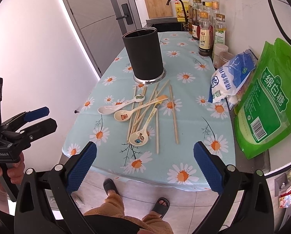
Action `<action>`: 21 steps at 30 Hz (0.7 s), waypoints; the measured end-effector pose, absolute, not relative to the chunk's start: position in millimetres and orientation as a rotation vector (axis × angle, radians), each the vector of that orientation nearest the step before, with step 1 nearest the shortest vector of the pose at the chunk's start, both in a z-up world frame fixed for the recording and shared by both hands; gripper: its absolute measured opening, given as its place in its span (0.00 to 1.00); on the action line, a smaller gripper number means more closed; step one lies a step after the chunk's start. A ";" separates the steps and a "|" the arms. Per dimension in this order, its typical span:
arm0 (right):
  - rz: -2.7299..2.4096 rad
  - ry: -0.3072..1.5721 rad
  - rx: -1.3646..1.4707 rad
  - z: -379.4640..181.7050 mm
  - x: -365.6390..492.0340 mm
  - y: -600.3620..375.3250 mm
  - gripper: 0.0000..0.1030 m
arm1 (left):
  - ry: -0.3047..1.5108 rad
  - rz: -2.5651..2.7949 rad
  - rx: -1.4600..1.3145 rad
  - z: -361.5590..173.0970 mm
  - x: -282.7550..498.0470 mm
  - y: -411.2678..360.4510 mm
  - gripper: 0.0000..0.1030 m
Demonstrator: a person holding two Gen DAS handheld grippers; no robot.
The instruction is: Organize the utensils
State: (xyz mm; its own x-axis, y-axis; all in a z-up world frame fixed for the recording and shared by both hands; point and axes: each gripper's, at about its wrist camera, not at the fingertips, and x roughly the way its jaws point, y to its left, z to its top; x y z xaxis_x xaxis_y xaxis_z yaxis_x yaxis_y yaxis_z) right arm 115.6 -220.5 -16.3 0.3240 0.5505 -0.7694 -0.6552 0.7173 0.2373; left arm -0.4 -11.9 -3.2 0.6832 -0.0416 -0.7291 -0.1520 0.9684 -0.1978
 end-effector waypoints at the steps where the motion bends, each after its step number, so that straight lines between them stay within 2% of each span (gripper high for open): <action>1: 0.796 0.963 -0.123 -17.8 117.7 -219.7 0.96 | 0.828 0.065 -0.245 -4.3 1.5 -11.9 0.94; 21: 0.875 1.102 -0.045 -45.7 186.5 -207.4 0.95 | 1.009 0.066 -0.132 -31.8 57.6 -11.8 0.94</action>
